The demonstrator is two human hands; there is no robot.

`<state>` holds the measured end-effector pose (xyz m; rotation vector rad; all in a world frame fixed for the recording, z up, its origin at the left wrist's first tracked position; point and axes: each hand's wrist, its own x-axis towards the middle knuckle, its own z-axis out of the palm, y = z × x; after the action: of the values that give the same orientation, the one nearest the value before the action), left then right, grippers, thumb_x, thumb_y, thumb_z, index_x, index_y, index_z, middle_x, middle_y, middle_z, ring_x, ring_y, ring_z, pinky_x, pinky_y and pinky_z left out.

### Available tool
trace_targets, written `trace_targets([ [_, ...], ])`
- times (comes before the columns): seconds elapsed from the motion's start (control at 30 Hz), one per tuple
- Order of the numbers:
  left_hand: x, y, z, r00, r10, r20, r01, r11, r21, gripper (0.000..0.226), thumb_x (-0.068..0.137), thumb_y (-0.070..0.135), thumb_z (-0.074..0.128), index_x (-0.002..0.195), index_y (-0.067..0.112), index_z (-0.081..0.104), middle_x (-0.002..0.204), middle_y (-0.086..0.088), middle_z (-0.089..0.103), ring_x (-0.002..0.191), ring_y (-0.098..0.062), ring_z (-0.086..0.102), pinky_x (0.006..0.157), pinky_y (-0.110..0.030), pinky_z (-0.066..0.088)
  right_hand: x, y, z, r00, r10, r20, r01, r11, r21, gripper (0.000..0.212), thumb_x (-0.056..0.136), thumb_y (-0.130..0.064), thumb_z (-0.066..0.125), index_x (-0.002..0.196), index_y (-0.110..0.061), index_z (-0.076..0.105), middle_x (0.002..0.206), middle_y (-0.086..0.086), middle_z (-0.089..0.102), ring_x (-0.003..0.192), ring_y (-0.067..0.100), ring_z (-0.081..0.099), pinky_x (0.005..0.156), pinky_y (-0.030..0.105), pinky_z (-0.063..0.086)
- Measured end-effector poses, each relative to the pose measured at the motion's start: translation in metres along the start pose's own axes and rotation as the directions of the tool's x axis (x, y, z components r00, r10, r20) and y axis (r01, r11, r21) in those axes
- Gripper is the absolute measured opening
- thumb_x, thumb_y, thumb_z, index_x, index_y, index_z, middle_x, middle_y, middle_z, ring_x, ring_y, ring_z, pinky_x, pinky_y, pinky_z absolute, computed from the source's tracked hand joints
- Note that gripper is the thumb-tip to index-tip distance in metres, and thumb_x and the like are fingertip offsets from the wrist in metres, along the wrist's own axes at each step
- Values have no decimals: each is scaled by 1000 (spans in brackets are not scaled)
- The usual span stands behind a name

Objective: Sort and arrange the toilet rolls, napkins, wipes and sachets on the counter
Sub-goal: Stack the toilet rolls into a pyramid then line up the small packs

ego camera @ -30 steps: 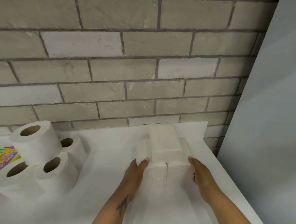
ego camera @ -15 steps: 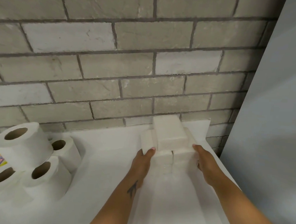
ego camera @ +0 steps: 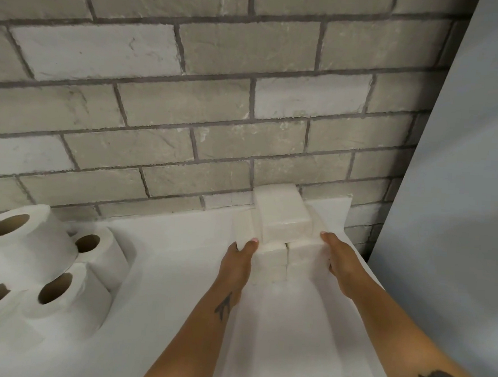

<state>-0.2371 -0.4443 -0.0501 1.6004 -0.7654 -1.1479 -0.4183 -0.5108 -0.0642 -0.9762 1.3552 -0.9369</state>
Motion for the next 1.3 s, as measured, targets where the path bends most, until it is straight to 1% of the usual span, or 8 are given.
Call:
trace_targets([
  [0.13, 4, -3, -2, 1000, -21, -19, 21, 1000, 8, 72, 92, 44, 50, 147, 9, 22, 150, -5, 33, 136, -26, 34, 110, -39, 29, 0, 1, 0, 1000, -18, 18, 18, 1000, 8, 32, 92, -45, 46, 113, -22, 50, 128, 7, 53, 119, 28, 48, 110, 48, 32],
  [0.23, 2, 0, -3, 1000, -17, -9, 18, 999, 37, 78, 90, 49, 51, 148, 10, 19, 153, -6, 30, 138, -27, 33, 114, -44, 28, -3, 1, -1, 998, -58, 15, 58, 998, -13, 45, 92, -47, 46, 128, -20, 49, 136, 3, 49, 126, 27, 44, 112, 49, 29],
  [0.5, -21, 11, -5, 988, 132, -77, -115, 974, 195, 79, 93, 55, 39, 151, 11, 10, 157, -7, 19, 143, -26, 24, 115, -37, 22, -27, -15, -4, 957, -270, -107, 237, 939, -248, 60, 95, -43, 46, 147, -17, 29, 150, 8, 33, 136, 29, 33, 111, 43, 27],
  [0.73, -74, 22, -45, 938, 316, -145, -287, 939, 187, 55, 97, 46, 34, 144, 17, 34, 148, 3, 38, 135, -16, 36, 108, -25, 27, -86, -34, 9, 785, -582, -213, 531, 809, -251, 46, 95, -23, 52, 139, -14, 43, 144, 3, 44, 134, 21, 39, 114, 38, 28],
  [0.87, -109, 18, -91, 886, 402, -231, -390, 915, 100, 38, 98, 36, 42, 132, 20, 48, 131, 8, 52, 121, -8, 46, 99, -20, 33, -127, -40, 45, 746, -652, -140, 633, 758, -159, 39, 94, -14, 53, 133, -17, 49, 130, -8, 51, 122, 9, 46, 102, 22, 34],
  [0.97, -126, 14, -133, 848, 412, -332, -432, 902, 14, 20, 95, 25, 51, 114, 25, 58, 114, 15, 61, 112, -6, 55, 99, -29, 43, -151, -40, 82, 775, -631, -42, 626, 775, -91, 35, 93, -10, 54, 126, -19, 53, 123, -7, 55, 113, 8, 51, 85, 7, 35],
  [1.13, -149, 13, -219, 737, 450, -504, -548, 835, -56, 27, 90, 1, 52, 92, 26, 59, 95, 12, 68, 88, -9, 63, 85, -35, 50, -176, -31, 153, 822, -550, 145, 568, 812, -135, 35, 89, -14, 60, 123, -22, 54, 123, -8, 56, 108, 11, 54, 88, 21, 36],
  [1.3, -146, 11, -318, 656, 497, -568, -570, 820, 59, 33, 88, -7, 46, 92, 24, 57, 97, 5, 64, 89, -11, 61, 76, -25, 49, -189, -20, 224, 852, -402, 335, 485, 848, -216, 39, 88, -25, 63, 125, -28, 51, 128, -8, 53, 120, 14, 49, 89, 24, 35],
])
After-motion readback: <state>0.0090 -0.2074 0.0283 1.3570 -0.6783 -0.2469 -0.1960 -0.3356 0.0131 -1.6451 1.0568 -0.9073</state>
